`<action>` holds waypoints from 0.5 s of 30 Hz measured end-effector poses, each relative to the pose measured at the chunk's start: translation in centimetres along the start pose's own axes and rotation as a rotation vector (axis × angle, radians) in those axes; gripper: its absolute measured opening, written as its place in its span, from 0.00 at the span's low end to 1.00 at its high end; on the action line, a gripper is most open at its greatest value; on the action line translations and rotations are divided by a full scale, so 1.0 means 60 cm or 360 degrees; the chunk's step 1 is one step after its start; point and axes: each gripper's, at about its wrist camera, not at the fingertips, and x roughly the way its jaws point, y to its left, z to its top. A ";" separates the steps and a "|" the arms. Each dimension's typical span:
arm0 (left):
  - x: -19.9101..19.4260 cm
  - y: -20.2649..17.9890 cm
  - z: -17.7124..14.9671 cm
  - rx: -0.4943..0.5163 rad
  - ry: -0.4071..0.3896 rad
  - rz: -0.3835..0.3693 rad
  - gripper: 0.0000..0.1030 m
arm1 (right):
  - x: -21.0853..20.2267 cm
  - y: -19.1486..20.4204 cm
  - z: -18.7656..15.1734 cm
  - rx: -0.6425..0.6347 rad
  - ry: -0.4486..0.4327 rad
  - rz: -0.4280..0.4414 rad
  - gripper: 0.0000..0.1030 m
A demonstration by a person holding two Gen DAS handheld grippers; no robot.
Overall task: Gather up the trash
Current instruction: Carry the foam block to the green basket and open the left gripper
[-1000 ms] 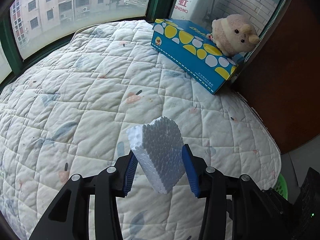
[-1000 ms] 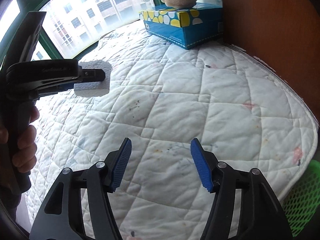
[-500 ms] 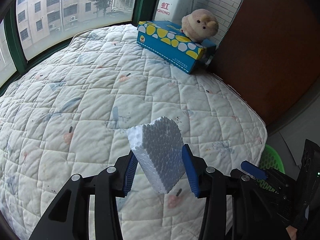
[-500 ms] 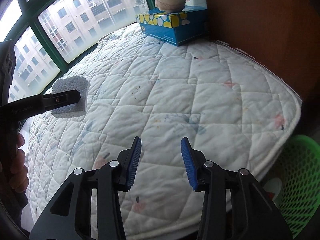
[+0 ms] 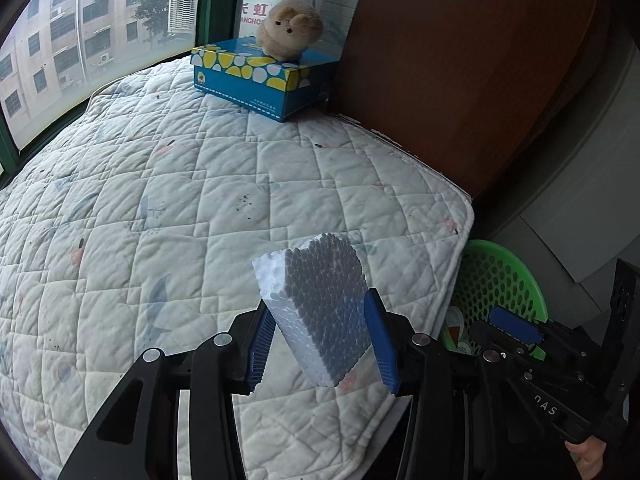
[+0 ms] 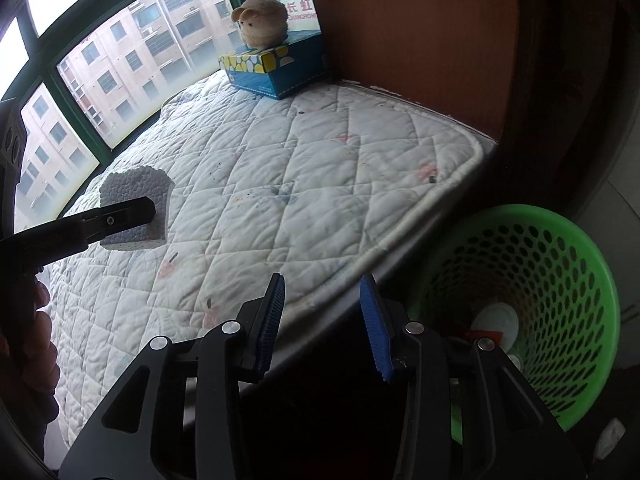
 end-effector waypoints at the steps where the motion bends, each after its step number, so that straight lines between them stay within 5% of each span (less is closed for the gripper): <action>1: 0.001 -0.012 -0.003 0.0016 0.0006 -0.0007 0.42 | -0.007 -0.006 -0.003 0.0011 -0.0008 -0.0008 0.39; 15: 0.047 -0.171 -0.033 0.0240 0.0111 -0.0119 0.42 | -0.095 -0.117 -0.052 0.0160 -0.0074 -0.0160 0.39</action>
